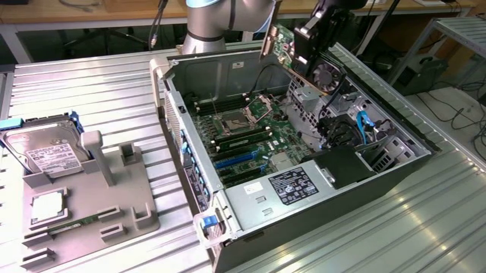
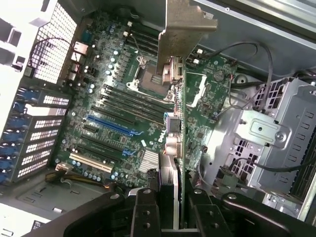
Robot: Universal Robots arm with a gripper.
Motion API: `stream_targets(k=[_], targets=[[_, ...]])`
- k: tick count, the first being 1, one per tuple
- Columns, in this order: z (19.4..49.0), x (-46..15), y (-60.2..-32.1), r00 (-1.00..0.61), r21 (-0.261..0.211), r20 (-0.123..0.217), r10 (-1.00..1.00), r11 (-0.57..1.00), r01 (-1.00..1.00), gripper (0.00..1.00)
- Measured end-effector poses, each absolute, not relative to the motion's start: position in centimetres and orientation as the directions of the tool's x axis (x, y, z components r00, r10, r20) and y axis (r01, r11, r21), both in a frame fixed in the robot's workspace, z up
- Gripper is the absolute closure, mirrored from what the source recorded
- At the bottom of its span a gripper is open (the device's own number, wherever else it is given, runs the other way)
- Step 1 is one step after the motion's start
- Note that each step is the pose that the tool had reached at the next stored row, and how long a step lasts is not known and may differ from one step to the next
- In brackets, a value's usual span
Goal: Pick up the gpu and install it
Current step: 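Insert the gpu into the slot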
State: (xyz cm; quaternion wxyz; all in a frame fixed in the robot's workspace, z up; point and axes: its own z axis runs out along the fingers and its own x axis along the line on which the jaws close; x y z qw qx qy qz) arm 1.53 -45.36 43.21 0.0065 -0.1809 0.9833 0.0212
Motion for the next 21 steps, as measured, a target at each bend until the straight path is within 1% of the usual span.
stream_targets(k=[21], targets=[[43.18,1.51,-45.36,-0.877,0.039,-0.021,-0.481,0.876,-0.481,0.72]])
